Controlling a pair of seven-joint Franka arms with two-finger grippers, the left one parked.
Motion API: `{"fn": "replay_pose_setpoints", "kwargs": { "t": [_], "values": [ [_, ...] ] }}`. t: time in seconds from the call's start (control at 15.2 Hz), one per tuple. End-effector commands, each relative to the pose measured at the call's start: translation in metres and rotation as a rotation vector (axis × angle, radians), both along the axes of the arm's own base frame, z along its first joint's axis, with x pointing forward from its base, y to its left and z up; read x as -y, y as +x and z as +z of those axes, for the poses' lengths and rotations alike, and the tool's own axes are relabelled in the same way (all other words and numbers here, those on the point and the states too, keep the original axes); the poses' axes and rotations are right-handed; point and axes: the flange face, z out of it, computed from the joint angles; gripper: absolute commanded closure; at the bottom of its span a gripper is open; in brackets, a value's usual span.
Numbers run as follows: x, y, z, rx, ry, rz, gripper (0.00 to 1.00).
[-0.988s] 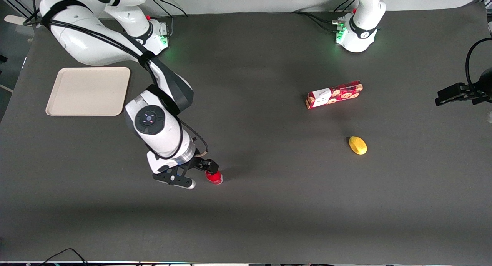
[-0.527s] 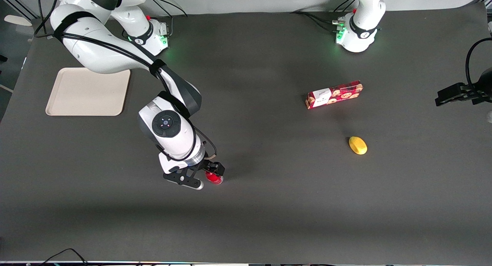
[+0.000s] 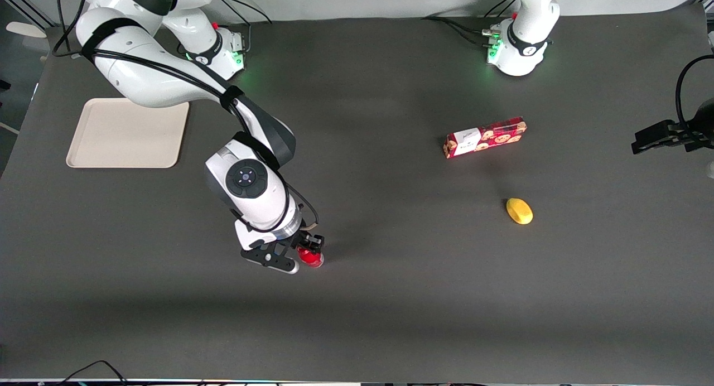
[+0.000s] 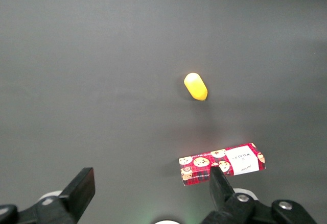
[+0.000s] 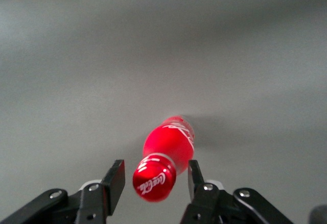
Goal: Place coke bottle on tray
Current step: 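Close the right gripper around the bottle's cap end and lift it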
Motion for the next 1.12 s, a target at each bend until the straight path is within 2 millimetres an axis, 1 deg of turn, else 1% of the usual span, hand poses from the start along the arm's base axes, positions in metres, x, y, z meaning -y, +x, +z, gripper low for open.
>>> {"fn": "replay_pose_setpoints", "kwargs": {
  "t": [0.0, 0.07, 0.33, 0.4, 0.46, 0.59, 0.66, 0.86, 1.05],
  "values": [
    [-0.008, 0.003, 0.004, 0.024, 0.003, -0.019, 0.91],
    [-0.007, 0.003, 0.003, 0.028, -0.002, -0.016, 1.00],
    [-0.008, 0.003, 0.005, 0.031, -0.003, -0.014, 1.00],
    [-0.008, 0.003, 0.007, 0.034, -0.006, -0.010, 1.00],
    [-0.008, 0.002, 0.013, 0.041, -0.019, 0.004, 1.00],
    [-0.013, -0.009, 0.040, 0.032, -0.050, 0.047, 1.00],
    [-0.012, -0.012, 0.054, 0.029, -0.062, 0.072, 1.00],
    [-0.002, -0.026, 0.108, 0.016, -0.127, 0.112, 1.00],
    [0.006, -0.053, 0.167, -0.030, -0.161, 0.168, 1.00]
  ]
}}
